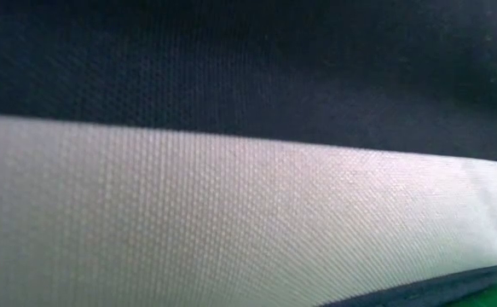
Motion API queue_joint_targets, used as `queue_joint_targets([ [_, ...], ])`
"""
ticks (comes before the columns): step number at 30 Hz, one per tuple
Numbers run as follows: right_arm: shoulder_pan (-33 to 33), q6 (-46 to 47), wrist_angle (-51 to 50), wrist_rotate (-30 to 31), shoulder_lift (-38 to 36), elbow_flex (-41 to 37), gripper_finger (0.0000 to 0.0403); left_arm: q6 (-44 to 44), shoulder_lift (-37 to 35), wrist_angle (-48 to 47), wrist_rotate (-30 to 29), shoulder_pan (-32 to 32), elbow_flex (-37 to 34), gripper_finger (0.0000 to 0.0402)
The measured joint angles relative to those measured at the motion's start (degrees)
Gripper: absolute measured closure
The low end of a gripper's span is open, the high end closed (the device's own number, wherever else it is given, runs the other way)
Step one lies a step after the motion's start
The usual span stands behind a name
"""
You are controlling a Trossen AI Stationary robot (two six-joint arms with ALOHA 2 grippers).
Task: Sort clothes
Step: Put the white dress into the blue laundry bin
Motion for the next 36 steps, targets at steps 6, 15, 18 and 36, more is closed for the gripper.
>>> queue_joint_targets([
  [6,2.68,0.01,0.13,10.81,-1.60,9.40,0.0383,0.02,0.00,0.00,-2.66,0.01,-0.02,0.0306],
  [15,5.10,-4.95,0.88,25.41,-2.38,19.19,0.0383,-0.17,0.00,0.00,-2.64,0.02,-0.02,0.0306],
  [18,5.10,-10.44,3.59,27.62,-2.38,20.95,0.0383,-0.24,0.00,0.02,-2.64,0.02,-0.02,0.0306],
  [36,4.89,-41.53,33.47,42.25,-4.67,22.48,0.0384,-0.44,0.00,2.22,-2.63,0.00,-0.02,0.0306],
])
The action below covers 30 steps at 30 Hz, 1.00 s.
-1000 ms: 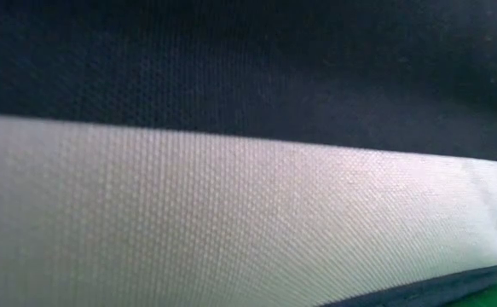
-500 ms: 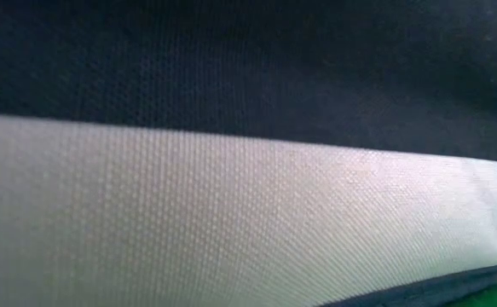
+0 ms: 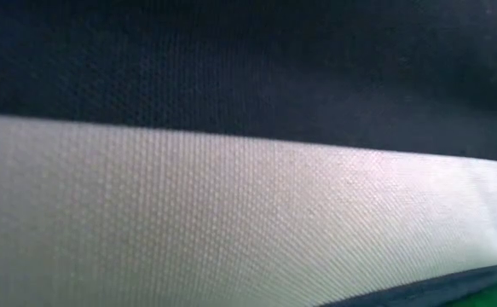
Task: Sort clothes
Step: Put the white dress into the blue laundry bin
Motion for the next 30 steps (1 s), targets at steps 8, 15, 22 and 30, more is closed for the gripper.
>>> queue_joint_targets([
  [8,-2.55,-15.88,18.17,0.87,0.04,0.00,0.0384,0.42,-0.02,3.67,0.09,-1.71,0.53,0.0306],
  [15,-5.93,-26.65,32.87,-4.19,0.21,0.00,0.0384,0.28,-0.07,6.54,-3.62,-4.64,6.61,0.0306],
  [22,-11.47,-29.33,40.83,-14.55,2.85,0.04,0.0384,0.56,-0.54,8.12,-15.38,-5.79,15.27,0.0306],
  [30,-17.50,-27.41,45.33,-22.04,8.51,0.30,0.0384,2.43,-5.12,14.20,-18.77,-5.81,13.66,0.0306],
])
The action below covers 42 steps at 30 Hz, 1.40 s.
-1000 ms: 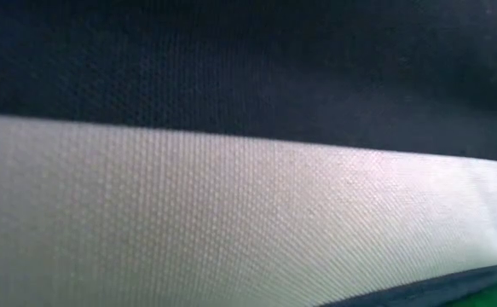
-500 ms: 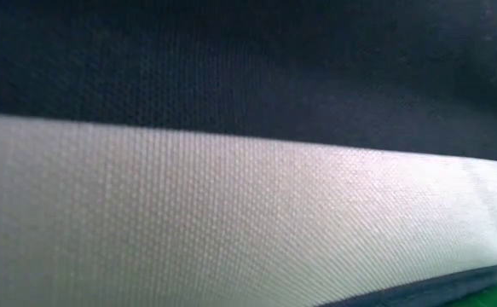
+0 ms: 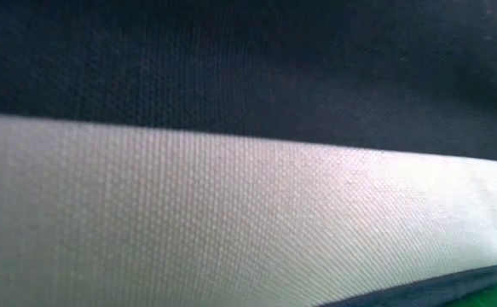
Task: Sort clothes
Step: Put the white dress into the blue laundry bin
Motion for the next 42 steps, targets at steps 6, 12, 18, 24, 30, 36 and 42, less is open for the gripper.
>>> queue_joint_targets([
  [6,-2.26,2.36,2.31,-11.01,7.05,5.12,0.0384,-0.17,-1.13,0.13,-0.50,0.02,0.00,0.0306],
  [12,-2.42,4.12,2.43,-22.24,15.16,13.23,0.0384,0.39,-1.22,0.13,-0.63,0.02,-0.02,0.0306],
  [18,-2.46,5.38,-8.15,-31.25,22.39,23.18,0.0384,0.41,-1.14,-0.04,-0.69,0.02,-0.02,0.0306],
  [24,-3.55,0.15,-33.38,-24.97,28.58,31.92,0.0384,0.39,-1.09,-1.08,-0.68,0.02,-0.04,0.0306],
  [30,-5.55,-3.62,-32.56,-25.16,29.90,35.05,0.0384,0.18,-1.07,-2.22,-0.60,0.02,-0.07,0.0306],
  [36,-8.36,-9.58,-33.71,-25.11,29.84,36.67,0.0384,0.02,-1.07,-4.24,-0.26,0.02,-0.07,0.0306],
  [42,-11.41,-10.60,-33.82,-24.28,29.43,38.79,0.0383,-0.46,-1.07,-5.36,-0.26,0.02,-0.07,0.0306],
])
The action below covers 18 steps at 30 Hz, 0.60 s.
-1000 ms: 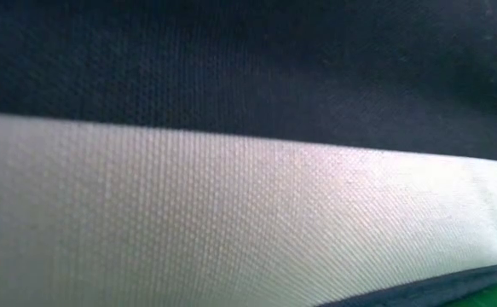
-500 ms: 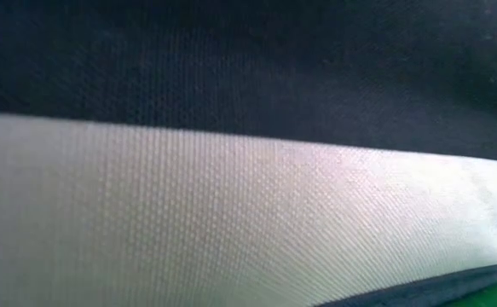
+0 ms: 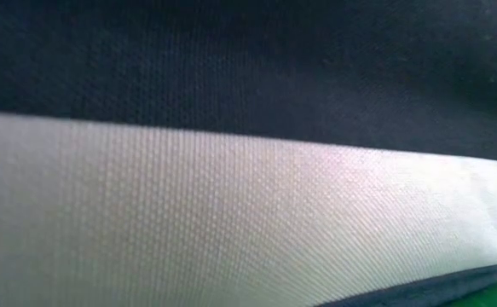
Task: Sort clothes
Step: Put the white dress into the blue laundry bin
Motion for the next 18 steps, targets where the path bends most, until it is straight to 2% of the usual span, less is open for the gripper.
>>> queue_joint_targets([
  [4,-1.31,-1.59,-2.70,4.16,-0.03,0.50,0.0379,0.00,-0.10,0.00,0.00,0.00,0.00,0.0306],
  [7,-0.96,-8.05,-7.44,10.18,-0.05,0.44,0.0384,0.00,-0.10,0.00,0.00,0.00,0.00,0.0306],
  [9,-0.07,-11.76,-9.51,10.99,-0.05,-0.16,0.0384,0.00,-0.08,-0.01,0.00,0.00,0.00,0.0306],
  [12,1.20,-12.68,-11.04,9.91,-0.05,-1.55,0.0384,0.00,-0.08,-0.02,0.00,0.00,-0.01,0.0306],
  [18,1.84,-8.39,-9.69,1.01,0.04,-7.48,0.0384,0.00,0.39,-0.07,0.00,0.00,-0.04,0.0306],
])
